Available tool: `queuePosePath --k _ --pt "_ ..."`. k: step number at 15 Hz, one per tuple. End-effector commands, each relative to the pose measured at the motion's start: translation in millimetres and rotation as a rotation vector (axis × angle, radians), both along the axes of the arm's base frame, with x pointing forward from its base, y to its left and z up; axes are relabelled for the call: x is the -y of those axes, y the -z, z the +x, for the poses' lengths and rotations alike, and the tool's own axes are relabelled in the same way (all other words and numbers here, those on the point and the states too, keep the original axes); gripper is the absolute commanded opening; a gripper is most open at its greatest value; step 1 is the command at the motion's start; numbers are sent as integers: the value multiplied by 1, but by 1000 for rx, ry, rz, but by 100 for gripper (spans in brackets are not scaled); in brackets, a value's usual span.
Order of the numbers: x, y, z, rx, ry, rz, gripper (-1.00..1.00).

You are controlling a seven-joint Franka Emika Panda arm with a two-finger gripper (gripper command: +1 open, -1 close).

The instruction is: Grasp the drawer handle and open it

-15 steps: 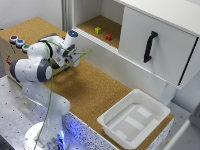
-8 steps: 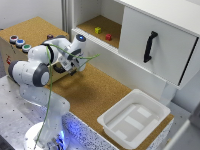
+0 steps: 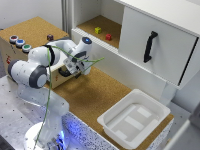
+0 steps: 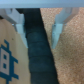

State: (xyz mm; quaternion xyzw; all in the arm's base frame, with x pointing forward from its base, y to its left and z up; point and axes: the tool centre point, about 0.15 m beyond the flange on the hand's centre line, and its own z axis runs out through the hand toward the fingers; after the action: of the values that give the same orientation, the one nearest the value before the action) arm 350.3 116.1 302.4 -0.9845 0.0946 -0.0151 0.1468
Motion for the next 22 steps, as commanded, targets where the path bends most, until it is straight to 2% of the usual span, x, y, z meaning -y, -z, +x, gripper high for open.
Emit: queuePosePath --k 1,8,13,17,20,22 --pt "33 -6 -7 63 -7 -22 100" --pt "32 -85 8 185 -18 -110 100" --pt "4 -169 36 298 -134 -158 100" --pt "-67 -215 63 318 -376 -172 100" --pt "-119 -219 66 308 -469 -149 100" --pt "-165 -211 55 290 -531 -105 100"
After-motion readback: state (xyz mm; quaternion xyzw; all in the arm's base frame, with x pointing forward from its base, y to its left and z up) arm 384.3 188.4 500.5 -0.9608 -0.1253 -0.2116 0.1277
